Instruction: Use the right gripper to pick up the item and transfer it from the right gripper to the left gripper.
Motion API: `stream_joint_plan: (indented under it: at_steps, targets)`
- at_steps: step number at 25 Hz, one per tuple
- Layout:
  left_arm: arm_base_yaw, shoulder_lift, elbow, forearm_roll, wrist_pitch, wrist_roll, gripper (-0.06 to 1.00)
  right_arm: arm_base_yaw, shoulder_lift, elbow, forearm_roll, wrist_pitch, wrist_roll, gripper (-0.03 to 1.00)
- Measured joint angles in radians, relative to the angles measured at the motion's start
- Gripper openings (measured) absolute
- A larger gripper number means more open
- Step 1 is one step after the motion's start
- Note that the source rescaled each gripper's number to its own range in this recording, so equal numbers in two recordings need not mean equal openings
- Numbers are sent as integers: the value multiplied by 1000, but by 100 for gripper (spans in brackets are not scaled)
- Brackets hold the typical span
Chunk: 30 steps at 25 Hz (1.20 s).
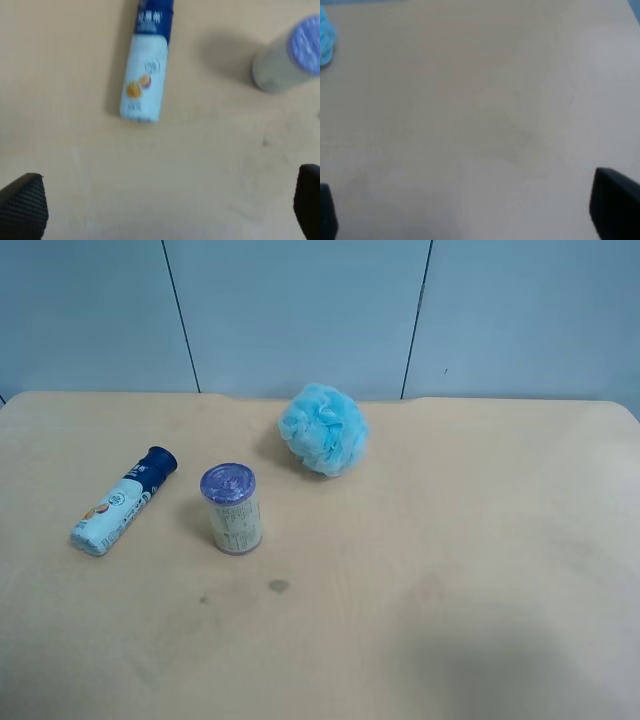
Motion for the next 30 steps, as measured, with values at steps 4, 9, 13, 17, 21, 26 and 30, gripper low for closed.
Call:
stream_joint_plan:
  at_steps: [4, 9, 13, 17, 21, 26, 30]
  targets:
    - [0, -221, 142, 0, 4, -2, 100, 0, 0, 0, 0, 0, 0, 100]
    - [0, -486, 278, 1, 8, -11, 100, 0, 0, 0, 0, 0, 0, 100]
    - [0, -648, 353, 1, 16, -27, 100, 0, 0, 0, 0, 0, 0, 100]
    - [0, -772, 403, 13, 16, -34, 100, 0, 0, 0, 0, 0, 0, 100]
    - [0, -869, 436, 60, 18, -73, 100, 0, 0, 0, 0, 0, 0, 100]
    - [0, -881, 466, 110, -38, -149, 100, 0, 0, 0, 0, 0, 0, 100]
    - [0, -881, 469, 114, -49, -157, 100, 0, 0, 0, 0, 0, 0, 100]
